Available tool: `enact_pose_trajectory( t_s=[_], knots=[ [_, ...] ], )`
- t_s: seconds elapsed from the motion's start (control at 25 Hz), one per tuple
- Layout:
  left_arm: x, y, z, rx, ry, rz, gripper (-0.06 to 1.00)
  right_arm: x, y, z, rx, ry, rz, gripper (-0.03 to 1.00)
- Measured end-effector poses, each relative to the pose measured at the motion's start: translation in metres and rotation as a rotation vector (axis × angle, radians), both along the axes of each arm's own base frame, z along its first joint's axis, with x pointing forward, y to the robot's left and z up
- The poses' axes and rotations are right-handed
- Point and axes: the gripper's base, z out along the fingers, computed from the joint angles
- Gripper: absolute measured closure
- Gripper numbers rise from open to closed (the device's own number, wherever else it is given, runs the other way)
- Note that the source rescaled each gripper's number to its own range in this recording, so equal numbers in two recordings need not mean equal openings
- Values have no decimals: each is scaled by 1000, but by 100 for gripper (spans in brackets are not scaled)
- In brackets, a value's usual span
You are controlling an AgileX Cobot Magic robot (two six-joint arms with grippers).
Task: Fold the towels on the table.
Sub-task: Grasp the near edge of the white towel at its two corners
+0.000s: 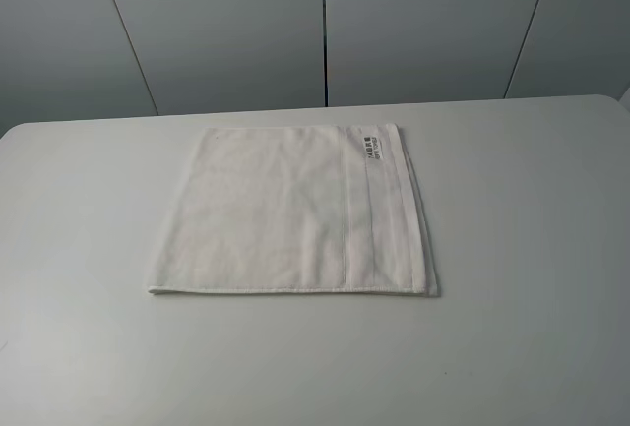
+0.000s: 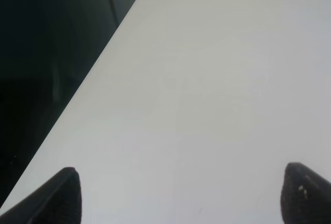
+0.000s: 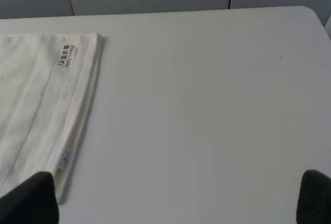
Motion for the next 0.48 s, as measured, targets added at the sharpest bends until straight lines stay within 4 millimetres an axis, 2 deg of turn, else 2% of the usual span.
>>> enact_pose_trajectory(
  t_s=[0.48],
  knots=[
    [0, 0, 0, 2, 0, 1, -5, 0, 0, 0, -5, 0, 3, -3]
  ],
)
